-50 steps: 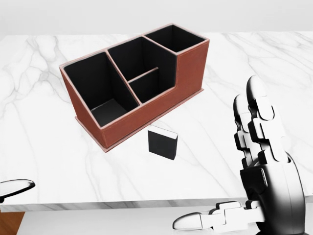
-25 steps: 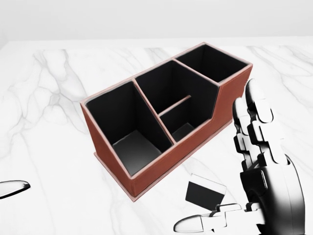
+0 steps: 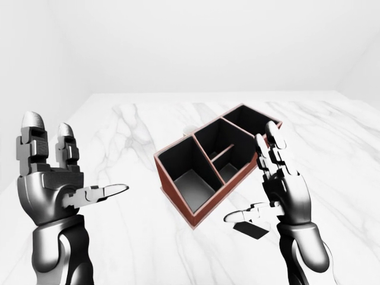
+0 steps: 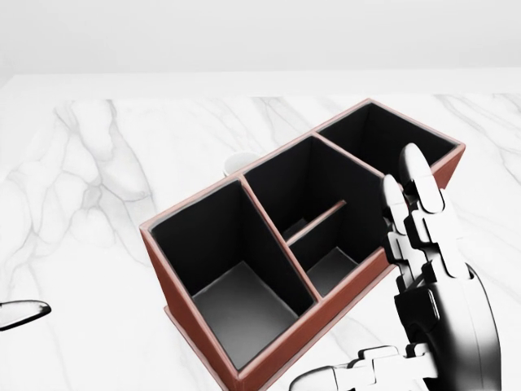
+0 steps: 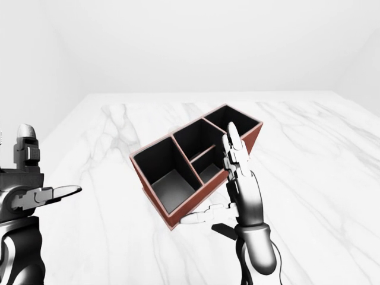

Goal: Pick up the book and place it in the left compartment of the caddy.

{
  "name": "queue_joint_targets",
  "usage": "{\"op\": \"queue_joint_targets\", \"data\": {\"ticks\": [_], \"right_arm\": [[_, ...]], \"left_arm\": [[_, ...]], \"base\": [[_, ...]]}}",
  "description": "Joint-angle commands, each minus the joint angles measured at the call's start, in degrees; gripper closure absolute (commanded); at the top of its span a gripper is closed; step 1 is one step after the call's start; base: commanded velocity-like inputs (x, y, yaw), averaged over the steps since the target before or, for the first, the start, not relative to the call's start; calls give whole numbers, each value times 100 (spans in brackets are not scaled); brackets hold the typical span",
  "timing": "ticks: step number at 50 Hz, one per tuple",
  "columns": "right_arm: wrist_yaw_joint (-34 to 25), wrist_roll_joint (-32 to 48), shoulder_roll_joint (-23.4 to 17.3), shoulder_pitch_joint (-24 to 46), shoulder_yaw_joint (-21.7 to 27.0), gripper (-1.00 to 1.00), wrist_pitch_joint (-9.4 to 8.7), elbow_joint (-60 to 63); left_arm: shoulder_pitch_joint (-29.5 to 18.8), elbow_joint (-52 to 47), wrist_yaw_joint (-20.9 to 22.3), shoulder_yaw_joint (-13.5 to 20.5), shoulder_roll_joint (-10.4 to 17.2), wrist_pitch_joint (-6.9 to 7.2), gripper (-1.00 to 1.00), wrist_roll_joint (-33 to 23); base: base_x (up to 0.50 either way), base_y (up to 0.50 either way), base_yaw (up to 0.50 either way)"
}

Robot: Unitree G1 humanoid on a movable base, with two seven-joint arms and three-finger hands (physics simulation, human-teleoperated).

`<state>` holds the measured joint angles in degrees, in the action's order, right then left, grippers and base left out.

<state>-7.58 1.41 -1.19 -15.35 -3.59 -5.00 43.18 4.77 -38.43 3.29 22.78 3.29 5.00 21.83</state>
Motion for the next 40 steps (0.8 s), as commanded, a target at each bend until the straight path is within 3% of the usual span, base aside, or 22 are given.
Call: {"op": "queue_joint_targets", "data": {"ticks": [1,13,31,40], "right_arm": [[-69,-85,-6,-20,47,-100,0,-42],[-35,-123,36,-11,182,-100,0,2],[-736,807,-102,-867,258,-100,0,761],[-1023,1000,120,-1099,636,-100,0,801]], "left_arm": [[123,238,128,-56,-87,0,-100,-85],[127,220,108,-26,-55,0,-100,-18],[110,198,83,53,-30,0,-100,22],[113,231,80,41,-35,0,-100,-41]], "base": [[50,2,0],[48,1,0],[0,0,0],[0,0,0]]}}
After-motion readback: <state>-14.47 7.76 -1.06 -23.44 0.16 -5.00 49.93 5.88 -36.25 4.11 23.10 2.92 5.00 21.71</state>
